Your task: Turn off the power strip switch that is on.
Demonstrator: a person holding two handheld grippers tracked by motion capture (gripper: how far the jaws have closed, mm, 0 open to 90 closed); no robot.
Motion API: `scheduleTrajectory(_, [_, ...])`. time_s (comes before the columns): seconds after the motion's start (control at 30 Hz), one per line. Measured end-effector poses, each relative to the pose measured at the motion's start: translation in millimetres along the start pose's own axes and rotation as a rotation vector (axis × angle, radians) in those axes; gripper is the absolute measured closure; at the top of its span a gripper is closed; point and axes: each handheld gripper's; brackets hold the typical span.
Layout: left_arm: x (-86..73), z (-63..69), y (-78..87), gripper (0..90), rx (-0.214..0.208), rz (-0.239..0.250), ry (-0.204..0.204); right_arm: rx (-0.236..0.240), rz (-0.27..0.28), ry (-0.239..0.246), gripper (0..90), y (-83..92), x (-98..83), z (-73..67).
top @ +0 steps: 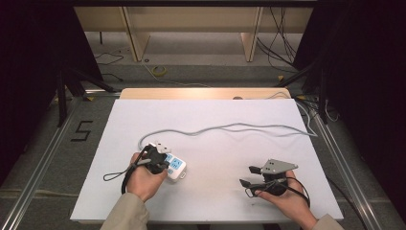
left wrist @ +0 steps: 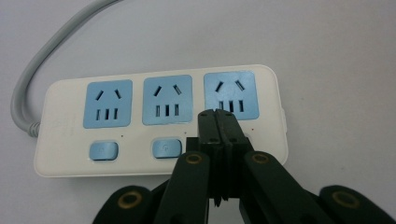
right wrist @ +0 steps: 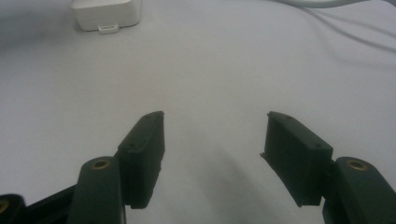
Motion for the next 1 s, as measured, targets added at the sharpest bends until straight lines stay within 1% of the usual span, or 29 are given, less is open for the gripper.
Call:
scheduleTrajectory(0.4, [2.0,3.4,-2.8,89.6,-0.008,-0.017,-0.014,-0.001,0.001,-0.002,38.9,0.2,0.0,0.0])
scheduleTrajectory(0.47, [2.2,4.7,-3.5,89.6,-0.004,-0.024,-0.024,-0.001,0.001,-0.001,38.9,0.2,0.0,-0.1])
scheduleTrajectory(0.57, [2.6,6.1,-4.5,89.6,-0.009,-0.03,-0.032,-0.001,0.002,0.001,38.9,0.3,0.1,-0.1])
scheduleTrajectory(1.0, [3.7,8.5,-8.5,89.6,-0.017,-0.044,-0.037,-0.003,0.002,0.0,38.9,0.4,0.2,-0.1])
Point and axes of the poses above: each handheld gripper's, and its own axes: y roughly backward along the jaws, x roughly out of its top, z roughly to its right, and after that the axes turned 11 degrees about x, right-handed
